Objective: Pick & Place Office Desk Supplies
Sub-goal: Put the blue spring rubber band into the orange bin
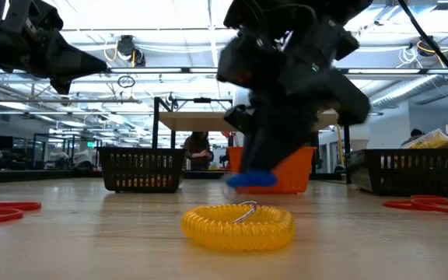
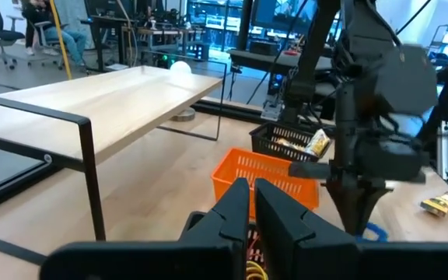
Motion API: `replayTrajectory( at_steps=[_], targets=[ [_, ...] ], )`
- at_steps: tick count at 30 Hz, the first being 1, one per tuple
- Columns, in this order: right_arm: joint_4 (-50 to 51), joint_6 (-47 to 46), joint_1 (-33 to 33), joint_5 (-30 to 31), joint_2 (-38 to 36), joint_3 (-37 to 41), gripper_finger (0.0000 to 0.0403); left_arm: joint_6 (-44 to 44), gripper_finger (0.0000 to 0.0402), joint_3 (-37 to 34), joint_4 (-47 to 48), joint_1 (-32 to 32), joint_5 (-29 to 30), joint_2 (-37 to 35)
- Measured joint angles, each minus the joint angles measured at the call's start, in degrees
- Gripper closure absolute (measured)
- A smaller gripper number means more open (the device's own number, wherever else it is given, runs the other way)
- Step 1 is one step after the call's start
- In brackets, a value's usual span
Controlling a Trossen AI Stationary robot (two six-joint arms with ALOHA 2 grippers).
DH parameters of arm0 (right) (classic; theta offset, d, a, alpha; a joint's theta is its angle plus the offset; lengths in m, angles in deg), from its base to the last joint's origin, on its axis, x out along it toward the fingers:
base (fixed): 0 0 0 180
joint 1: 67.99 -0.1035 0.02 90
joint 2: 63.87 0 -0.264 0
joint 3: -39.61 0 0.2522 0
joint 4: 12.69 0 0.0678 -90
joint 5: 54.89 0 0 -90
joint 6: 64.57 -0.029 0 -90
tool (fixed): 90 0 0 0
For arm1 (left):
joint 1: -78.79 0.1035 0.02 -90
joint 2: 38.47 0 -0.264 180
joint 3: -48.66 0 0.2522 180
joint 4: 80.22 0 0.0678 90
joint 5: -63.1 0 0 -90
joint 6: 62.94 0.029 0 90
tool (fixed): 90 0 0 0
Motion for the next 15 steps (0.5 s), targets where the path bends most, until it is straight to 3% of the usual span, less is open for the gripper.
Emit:
replayTrajectory(
  at_steps=[9,15],
  targets=[
    [-12.13,-1.89,0.31,-5.17,-9.28,1.16,0.0398,1.11,0.0376,0.0,2.53,-0.02,0.0,0.0],
    [-26.62,-5.08,2.52,-5.02,-22.45,11.43,0.0399,1.09,0.0376,0.0,2.64,0.0,-0.02,0.0]
  ],
)
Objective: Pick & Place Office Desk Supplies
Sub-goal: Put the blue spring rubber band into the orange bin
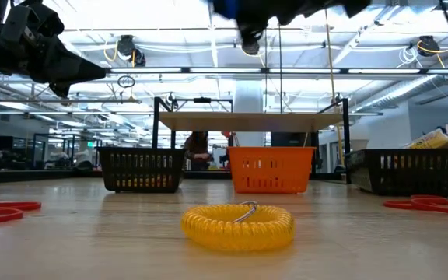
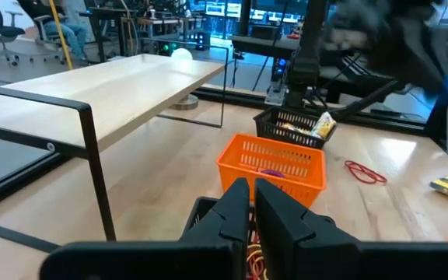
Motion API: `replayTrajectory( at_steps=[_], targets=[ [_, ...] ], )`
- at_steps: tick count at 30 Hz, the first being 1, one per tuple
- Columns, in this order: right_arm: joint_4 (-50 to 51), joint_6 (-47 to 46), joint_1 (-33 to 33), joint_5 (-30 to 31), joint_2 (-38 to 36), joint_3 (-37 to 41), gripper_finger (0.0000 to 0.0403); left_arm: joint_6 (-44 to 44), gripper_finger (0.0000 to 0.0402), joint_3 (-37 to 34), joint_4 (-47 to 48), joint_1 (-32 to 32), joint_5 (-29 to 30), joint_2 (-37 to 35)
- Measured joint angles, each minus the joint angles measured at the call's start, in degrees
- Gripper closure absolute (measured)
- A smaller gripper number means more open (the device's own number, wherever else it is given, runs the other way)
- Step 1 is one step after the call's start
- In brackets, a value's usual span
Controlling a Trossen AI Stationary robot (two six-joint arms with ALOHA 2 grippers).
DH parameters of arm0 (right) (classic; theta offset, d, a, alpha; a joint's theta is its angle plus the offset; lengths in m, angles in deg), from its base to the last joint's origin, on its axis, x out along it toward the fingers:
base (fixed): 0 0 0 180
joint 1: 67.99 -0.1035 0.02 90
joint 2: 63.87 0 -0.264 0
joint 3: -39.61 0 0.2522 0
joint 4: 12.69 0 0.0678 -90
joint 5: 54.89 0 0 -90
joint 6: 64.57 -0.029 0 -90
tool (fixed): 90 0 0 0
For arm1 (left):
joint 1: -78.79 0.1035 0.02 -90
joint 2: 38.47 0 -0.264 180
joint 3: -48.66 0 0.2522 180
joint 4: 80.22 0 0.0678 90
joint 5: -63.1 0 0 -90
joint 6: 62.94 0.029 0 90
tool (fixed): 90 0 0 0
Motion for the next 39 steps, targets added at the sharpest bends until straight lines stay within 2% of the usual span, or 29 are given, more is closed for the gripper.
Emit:
replayTrajectory(
  at_steps=[4,7,10,15,19,28,32,39],
  targets=[
    [-9.85,-3.43,2.35,0.41,-11.34,12.29,0.0399,-0.04,0.0376,0.0,0.0,-0.01,-0.02,0.0],
    [-13.88,-4.31,3.4,6.59,-21.01,21.74,0.0399,-0.25,0.0376,0.0,0.04,0.0,-0.04,0.0],
    [-13.67,-4.32,4.59,11.85,-31.33,29.92,0.0399,0.02,0.0376,0.0,0.04,-0.01,-0.06,0.0],
    [-13.86,-6.66,6.31,11.87,-46.72,39.82,0.0399,0.03,0.0376,0.0,0.04,0.0,-0.07,0.0],
    [-13.56,-7.35,7.07,10.49,-55.64,45.25,0.0399,0.24,0.0376,0.0,0.02,0.0,-0.04,0.0],
    [-15.26,-7.36,7.65,9.03,-64.89,53.17,0.0399,0.0,0.0376,0.0,0.03,-0.02,-0.02,0.0],
    [-20.19,-6.98,7.65,9.12,-65.59,56.54,0.0399,0.0,0.0376,0.0,0.6,-0.02,-0.02,0.0],
    [-20.45,-6.98,7.63,9.46,-65.45,57.46,0.0399,0.44,0.0376,0.0,1.73,-0.02,0.02,0.0]
  ],
)
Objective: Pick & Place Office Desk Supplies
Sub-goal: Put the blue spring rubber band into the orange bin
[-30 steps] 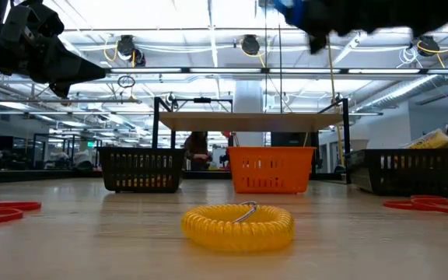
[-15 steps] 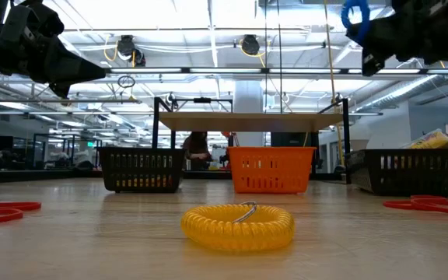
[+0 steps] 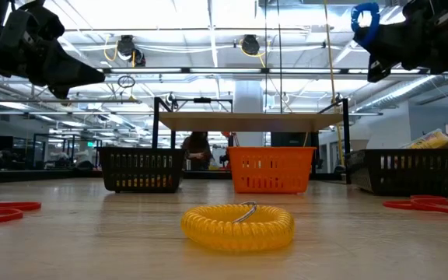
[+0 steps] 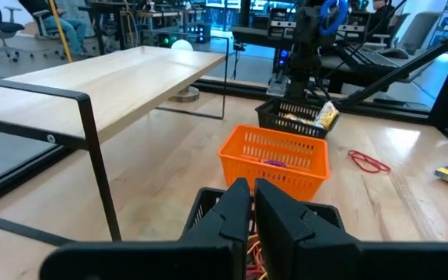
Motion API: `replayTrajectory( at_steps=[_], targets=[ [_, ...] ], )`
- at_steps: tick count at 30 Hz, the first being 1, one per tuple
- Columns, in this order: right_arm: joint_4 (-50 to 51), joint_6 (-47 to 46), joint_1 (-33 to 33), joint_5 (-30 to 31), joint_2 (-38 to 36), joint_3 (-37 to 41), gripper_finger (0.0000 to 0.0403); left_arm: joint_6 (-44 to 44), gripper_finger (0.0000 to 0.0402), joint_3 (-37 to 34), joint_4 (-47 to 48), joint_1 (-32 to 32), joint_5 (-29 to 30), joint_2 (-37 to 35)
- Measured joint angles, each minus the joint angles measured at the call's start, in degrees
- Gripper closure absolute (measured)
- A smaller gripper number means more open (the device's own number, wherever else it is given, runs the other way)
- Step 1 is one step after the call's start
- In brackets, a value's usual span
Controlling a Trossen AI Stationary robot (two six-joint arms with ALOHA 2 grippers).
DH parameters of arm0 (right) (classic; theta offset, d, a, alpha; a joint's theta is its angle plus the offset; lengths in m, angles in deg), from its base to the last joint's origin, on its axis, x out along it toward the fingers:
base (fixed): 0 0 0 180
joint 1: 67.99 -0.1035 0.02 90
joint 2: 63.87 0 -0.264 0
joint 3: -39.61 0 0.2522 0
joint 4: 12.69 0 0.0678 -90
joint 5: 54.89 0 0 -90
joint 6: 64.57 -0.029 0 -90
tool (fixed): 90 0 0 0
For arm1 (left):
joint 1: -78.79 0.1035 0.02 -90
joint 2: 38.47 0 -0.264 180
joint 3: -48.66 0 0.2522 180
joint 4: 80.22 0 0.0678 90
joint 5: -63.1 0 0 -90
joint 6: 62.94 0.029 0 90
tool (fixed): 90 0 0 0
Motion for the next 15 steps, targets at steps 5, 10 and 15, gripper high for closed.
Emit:
replayTrajectory(
  at_steps=[5,10,15],
  targets=[
    [-0.04,-0.01,0.0,0.03,-0.01,0.06,0.0399,0.65,0.0376,0.0,-0.17,0.02,0.0,0.0],
    [-0.07,-0.98,0.0,-0.32,0.61,0.11,0.0399,0.61,0.0376,0.0,-0.33,0.0,0.0,0.0],
    [1.3,-2.86,0.0,-0.19,3.75,-2.09,0.0399,0.86,0.0376,0.0,-0.46,0.01,0.31,0.0]
  ],
)
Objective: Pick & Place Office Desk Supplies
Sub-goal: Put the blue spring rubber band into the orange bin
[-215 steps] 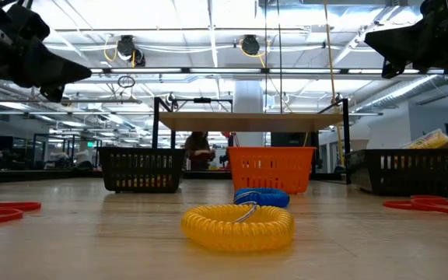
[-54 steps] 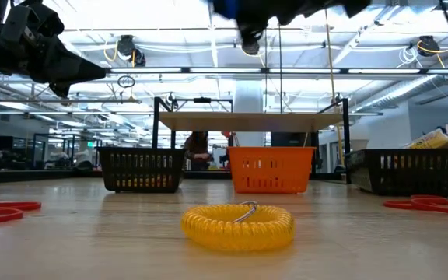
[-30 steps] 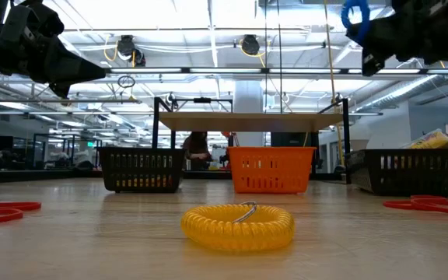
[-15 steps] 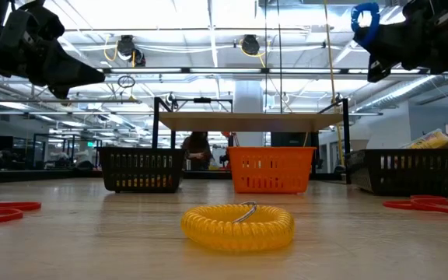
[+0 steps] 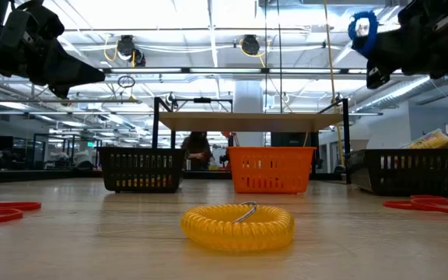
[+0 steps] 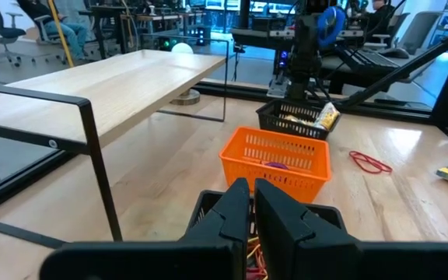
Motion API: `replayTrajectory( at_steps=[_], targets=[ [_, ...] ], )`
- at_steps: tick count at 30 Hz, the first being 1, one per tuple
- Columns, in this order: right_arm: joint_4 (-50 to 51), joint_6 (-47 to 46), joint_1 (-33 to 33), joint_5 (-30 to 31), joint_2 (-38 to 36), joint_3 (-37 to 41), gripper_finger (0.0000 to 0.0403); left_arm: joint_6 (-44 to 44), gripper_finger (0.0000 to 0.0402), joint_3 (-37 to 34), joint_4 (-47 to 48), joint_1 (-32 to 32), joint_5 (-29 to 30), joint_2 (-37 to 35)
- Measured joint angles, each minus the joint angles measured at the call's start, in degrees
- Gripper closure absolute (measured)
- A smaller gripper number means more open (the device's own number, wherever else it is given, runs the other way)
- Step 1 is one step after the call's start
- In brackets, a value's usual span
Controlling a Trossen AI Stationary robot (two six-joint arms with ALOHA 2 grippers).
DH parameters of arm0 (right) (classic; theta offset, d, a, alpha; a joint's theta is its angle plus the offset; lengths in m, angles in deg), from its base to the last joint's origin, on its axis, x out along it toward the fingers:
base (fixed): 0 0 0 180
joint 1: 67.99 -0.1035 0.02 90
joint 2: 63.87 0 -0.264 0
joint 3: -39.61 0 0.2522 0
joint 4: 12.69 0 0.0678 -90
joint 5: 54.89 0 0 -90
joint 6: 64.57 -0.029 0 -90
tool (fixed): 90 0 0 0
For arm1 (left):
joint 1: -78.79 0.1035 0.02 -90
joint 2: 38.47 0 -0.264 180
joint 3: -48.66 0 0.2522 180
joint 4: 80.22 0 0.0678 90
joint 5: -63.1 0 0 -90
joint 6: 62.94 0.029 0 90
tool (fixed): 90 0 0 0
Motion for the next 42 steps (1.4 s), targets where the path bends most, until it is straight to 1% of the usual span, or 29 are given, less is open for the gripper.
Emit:
replayTrajectory(
  at_steps=[2,5,7,9,13,17,23,28,33,35,38,42],
  targets=[
    [2.63,-0.01,-0.04,0.02,3.27,-2.09,0.0399,-0.02,0.0376,0.0,0.0,0.01,0.54,0.0],
    [4.07,0.0,-0.11,1.06,9.75,-7.36,0.0399,-0.03,0.0376,0.0,-0.03,0.01,0.85,-0.02],
    [6.59,0.0,-0.2,2.92,15.45,-10.98,0.0399,-0.03,0.0376,0.0,-0.06,0.01,0.87,0.0],
    [8.67,-0.11,-0.2,3.11,22.14,-14.28,0.0399,-0.03,0.0376,0.0,-0.13,-0.01,0.98,-0.02],
    [7.56,-1.37,-0.2,4.2,35.49,-21.17,0.0399,-0.14,0.0376,0.0,-0.12,-0.01,1.16,-0.02],
    [8.73,-1.0,-0.2,4.45,47.91,-26.47,0.0399,-0.41,0.0376,0.0,-0.08,-0.01,1.16,-0.01],
    [8.33,-1.37,-0.2,4.55,59.64,-32.95,0.0399,-1.3,0.0376,0.0,0.09,-0.01,1.14,-0.02],
    [10.58,-1.47,0.32,4.59,63.81,-34.96,0.04,-1.32,0.0376,0.0,0.11,-0.01,1.14,-0.02],
    [12.68,-2.06,1.44,4.49,64.89,-35.02,0.04,-1.37,0.0376,0.0,0.13,-0.01,1.14,-0.02],
    [14.11,-3.29,1.76,4.48,64.91,-35.04,0.0394,-1.38,0.0376,0.0,0.09,-0.01,1.14,-0.02],
    [14.52,-4.15,2.04,4.33,64.93,-35.04,0.0358,-1.4,0.0376,0.0,0.11,0.0,1.14,-0.02],
    [14.62,-3.98,2.12,4.22,62.74,-35.0,0.028,-0.97,0.0376,0.0,0.18,-0.01,1.14,-0.02]
  ],
)
